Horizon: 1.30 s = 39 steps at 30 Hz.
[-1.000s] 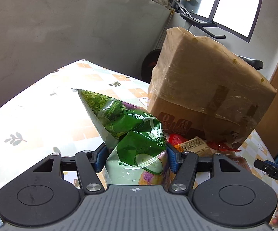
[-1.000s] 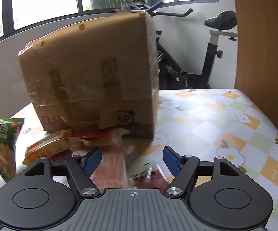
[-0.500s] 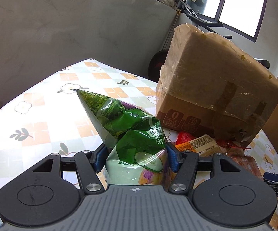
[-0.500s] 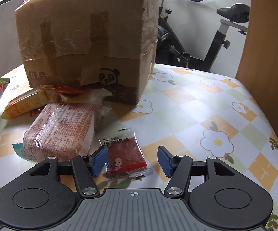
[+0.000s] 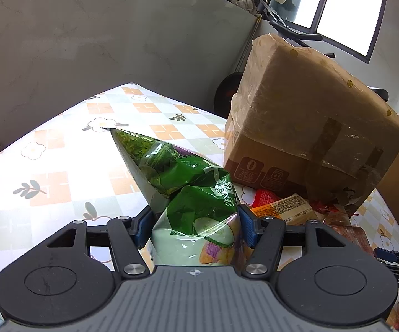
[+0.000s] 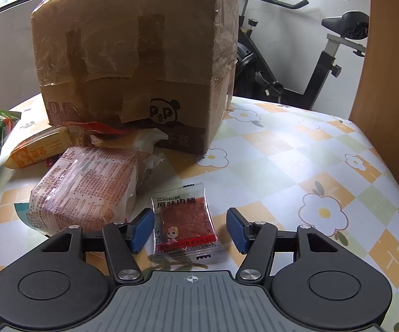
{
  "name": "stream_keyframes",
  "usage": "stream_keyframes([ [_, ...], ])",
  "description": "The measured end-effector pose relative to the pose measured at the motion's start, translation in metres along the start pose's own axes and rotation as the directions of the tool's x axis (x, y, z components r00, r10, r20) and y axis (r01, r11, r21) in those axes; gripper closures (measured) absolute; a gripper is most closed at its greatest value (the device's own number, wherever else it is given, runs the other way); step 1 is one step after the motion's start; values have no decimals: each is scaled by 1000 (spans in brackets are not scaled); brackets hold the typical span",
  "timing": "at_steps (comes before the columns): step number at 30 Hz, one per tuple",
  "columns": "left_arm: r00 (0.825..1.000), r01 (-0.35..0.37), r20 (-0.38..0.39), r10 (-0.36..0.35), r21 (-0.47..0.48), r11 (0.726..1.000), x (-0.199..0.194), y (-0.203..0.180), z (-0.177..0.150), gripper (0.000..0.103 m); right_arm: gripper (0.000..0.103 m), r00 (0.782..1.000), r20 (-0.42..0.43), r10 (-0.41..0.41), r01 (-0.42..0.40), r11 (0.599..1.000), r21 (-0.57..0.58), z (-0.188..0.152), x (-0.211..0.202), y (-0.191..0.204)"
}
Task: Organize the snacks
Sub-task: 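Close left tool on the green chip bag while right tool grasps the red jerky packet, then lift both held snacks and carry them over the cardboard box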
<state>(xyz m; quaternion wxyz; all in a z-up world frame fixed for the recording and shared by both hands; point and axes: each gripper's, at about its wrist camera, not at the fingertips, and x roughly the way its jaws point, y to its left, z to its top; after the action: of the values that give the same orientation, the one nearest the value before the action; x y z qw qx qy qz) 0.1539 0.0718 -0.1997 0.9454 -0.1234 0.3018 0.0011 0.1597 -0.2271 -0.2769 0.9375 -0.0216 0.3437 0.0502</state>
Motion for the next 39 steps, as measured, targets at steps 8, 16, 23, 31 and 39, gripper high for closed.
stream_keyframes([
  [8, 1000, 4, 12, -4, 9, 1000, -2, 1, -1, 38, 62, 1000, 24, 10, -9, 999, -38, -3, -4, 6],
  [16, 999, 28, 17, -28, 16, 999, -7, 3, -2, 39, 66, 997, 81, -13, 9, 999, 50, -6, -14, -7],
  [23, 998, 56, 35, -57, 21, 998, -13, 2, 2, 39, 66, 995, 94, -18, 9, 996, 94, -7, -17, -14],
  [31, 992, 79, 97, -79, -1, 997, -35, 4, 22, 39, 66, 990, 132, -55, 33, 985, 168, -3, -30, -26],
  [39, 969, 130, 203, -138, 55, 990, -68, -7, 77, 39, 66, 960, 275, -48, 13, 991, 130, 46, -72, -30],
])
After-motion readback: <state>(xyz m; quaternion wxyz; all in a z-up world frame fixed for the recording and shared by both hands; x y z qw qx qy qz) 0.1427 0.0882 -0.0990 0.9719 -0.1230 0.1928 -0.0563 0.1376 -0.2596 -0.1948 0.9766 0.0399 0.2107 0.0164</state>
